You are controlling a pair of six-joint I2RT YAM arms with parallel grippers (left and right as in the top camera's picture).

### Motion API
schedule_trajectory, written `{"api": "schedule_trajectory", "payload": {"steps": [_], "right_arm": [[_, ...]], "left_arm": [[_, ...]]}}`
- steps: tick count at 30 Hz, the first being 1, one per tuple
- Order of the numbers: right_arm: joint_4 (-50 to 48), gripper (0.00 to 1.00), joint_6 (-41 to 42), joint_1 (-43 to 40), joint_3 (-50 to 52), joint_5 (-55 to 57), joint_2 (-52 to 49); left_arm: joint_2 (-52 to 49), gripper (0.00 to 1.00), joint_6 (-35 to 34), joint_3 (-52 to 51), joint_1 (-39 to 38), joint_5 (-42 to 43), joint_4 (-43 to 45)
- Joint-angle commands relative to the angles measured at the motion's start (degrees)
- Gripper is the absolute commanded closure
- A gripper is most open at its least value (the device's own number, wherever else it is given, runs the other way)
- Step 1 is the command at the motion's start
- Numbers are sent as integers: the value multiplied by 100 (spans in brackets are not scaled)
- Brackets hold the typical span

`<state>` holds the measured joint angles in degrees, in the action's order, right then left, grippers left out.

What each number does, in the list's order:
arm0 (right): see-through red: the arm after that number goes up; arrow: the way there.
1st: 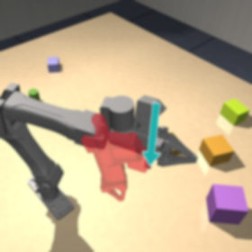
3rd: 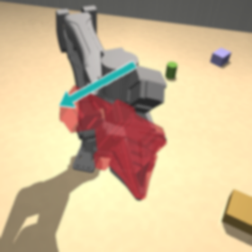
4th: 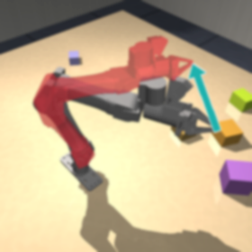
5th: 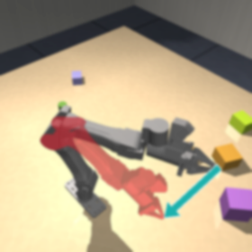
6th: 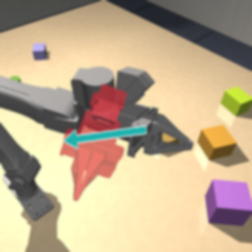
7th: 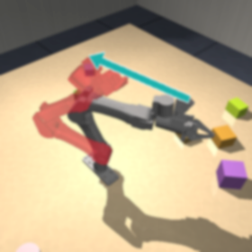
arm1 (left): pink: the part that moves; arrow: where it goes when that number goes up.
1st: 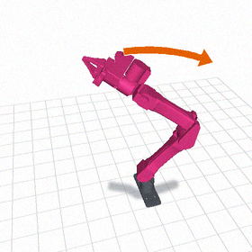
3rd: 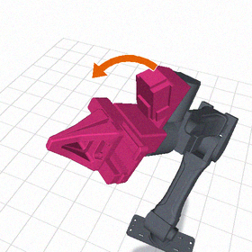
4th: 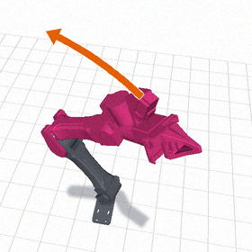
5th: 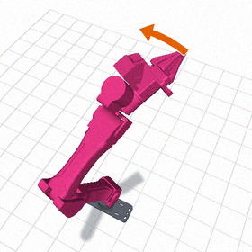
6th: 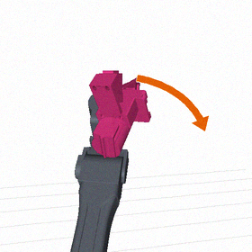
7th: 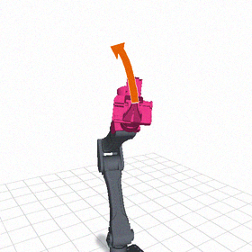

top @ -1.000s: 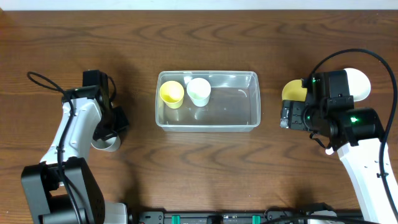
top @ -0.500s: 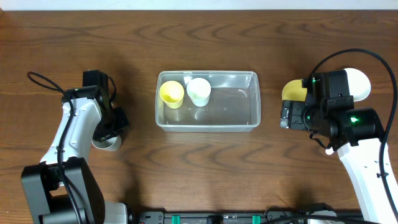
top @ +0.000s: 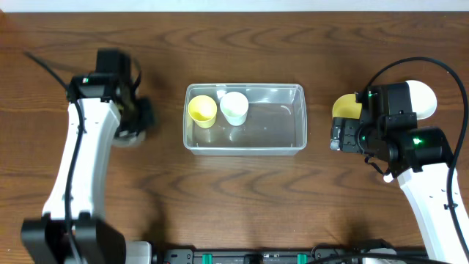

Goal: Pack container
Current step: 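Carry the light blue cup into the container and lower it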

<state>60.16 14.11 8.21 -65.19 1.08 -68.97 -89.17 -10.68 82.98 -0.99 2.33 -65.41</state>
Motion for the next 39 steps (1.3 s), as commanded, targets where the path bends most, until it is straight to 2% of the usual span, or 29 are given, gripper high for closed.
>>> {"api": "schedule_trajectory", "payload": {"steps": [1, 8, 15, 39], "right_arm": [[-46, 12, 72, -33, -50, 11, -4], [-55, 12, 109, -33, -50, -46, -4], [-52, 12, 111, -33, -50, -48, -4], [13, 12, 109, -33, -50, -46, -4]], "left_arm": [[256, 94, 592, 811, -758, -42, -186], [33, 94, 656, 898, -2107, 144, -505], [-341, 94, 570, 732, -2756, 461, -588], [-1888, 94, 573, 719, -2785, 452, -350]]}}
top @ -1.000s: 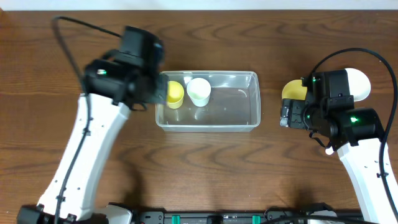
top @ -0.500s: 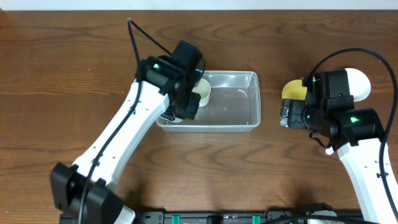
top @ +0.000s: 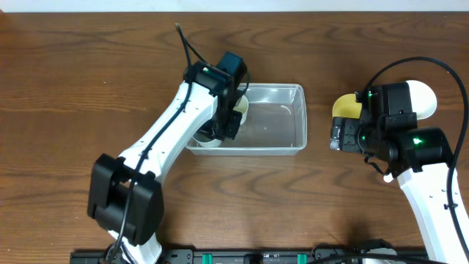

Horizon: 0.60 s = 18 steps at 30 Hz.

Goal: Pack container
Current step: 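Carry the light blue cup into the container and lower it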

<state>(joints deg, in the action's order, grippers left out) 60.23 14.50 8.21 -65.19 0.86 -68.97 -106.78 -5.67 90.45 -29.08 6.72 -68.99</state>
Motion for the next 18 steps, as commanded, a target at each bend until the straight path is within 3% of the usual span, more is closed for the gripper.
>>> {"api": "schedule_trajectory", "payload": {"steps": [1, 18], "right_arm": [[7, 12, 70, -33, -48, -24, -4], [20, 12, 70, -33, -48, -24, -4]], "left_arm": [[-160, 94, 72, -28, 31, 11, 15], [-350, 94, 70, -94, 470, -133, 170]]}}
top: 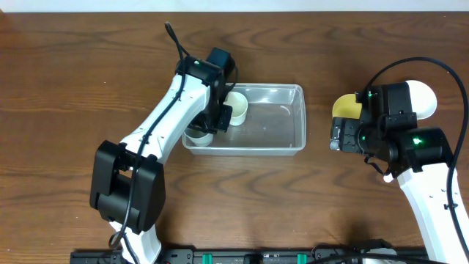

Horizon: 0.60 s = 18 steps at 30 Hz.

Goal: Pack container
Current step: 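Carry the light blue cup into the container and lower it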

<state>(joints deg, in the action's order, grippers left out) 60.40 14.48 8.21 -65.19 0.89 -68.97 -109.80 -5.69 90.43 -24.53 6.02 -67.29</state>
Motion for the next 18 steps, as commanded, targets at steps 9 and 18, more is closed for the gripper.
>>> {"api": "schedule_trajectory", "payload": {"steps": [9, 18], "right_arm": [[4, 12, 72, -33, -50, -26, -4], [4, 11, 70, -33, -48, -24, -4]], "left_arm": [[-48, 93, 72, -162, 9, -63, 31], [-48, 83, 72, -162, 9, -59, 26]]}}
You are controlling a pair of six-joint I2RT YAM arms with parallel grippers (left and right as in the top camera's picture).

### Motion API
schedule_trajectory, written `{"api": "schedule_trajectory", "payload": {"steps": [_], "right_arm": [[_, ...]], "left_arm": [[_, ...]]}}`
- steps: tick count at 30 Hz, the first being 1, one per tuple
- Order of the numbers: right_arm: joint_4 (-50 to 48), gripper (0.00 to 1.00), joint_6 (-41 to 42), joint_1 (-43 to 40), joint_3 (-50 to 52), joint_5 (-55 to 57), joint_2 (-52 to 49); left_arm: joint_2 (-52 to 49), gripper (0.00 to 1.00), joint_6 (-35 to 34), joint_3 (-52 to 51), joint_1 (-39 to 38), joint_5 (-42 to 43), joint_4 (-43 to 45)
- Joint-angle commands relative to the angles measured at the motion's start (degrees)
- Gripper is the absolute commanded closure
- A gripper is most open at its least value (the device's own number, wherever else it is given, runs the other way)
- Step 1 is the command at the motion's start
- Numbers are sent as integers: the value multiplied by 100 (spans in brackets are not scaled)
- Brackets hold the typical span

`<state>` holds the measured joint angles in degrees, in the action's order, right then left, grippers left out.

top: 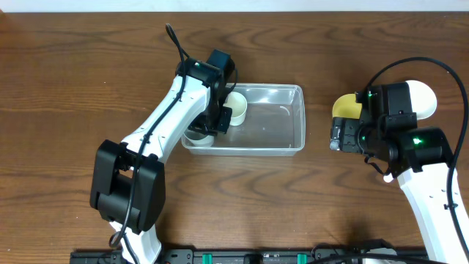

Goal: Pack container
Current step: 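Carry the light blue cup into the container and lower it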

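The clear plastic container point(293, 117) sits mid-table. A white cup point(237, 108) stands upright in its back left part. My left gripper point(212, 123) reaches down into the container's left end, its fingers hidden under the wrist. The rim of a pale cup point(195, 136) shows just below it in the front left corner; whether the fingers hold it cannot be told. My right gripper point(336, 136) hangs right of the container, beside a yellow cup point(344, 107) partly hidden under the arm. A white cup point(426, 99) lies further right.
The left arm point(157, 143) crosses the table diagonally from the front left. The right arm's body point(410, 147) covers the table at the right. A black rail point(256, 257) runs along the front edge.
My left gripper was first far left of the container, over a pale cup, and a yellow and a white cup stood in the container. Then it was over the container's left end, covering the yellow cup, with a pale cup at the front left corner. The right arm stayed still.
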<state>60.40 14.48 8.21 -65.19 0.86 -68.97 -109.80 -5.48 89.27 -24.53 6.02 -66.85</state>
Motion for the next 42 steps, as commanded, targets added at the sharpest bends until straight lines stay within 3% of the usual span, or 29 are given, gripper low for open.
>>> {"api": "schedule_trajectory", "payload": {"steps": [1, 18, 19, 36, 38, 40, 42], "right_arm": [[4, 11, 70, -33, -50, -22, -4], [-2, 11, 70, -33, -48, -22, -4], [-4, 11, 70, -33, -50, -24, -4], [-37, 11, 70, -33, -48, -24, -4], [-103, 1, 72, -33, -50, -122, -4], [-144, 1, 72, -33, -50, -282, -4], [-208, 1, 70, -33, -50, -275, -2]], "left_arm": [[-48, 83, 50, -46, 9, -59, -26], [-46, 83, 50, -46, -4, 175, -57], [-46, 76, 50, -46, -11, 197, -57], [385, 57, 55, 243, -149, 50, -131], [697, 56, 48, 378, -111, -330, -258], [1099, 55, 48, 437, -20, -608, -302], [1609, 37, 48, 437, 195, -809, -295]]}}
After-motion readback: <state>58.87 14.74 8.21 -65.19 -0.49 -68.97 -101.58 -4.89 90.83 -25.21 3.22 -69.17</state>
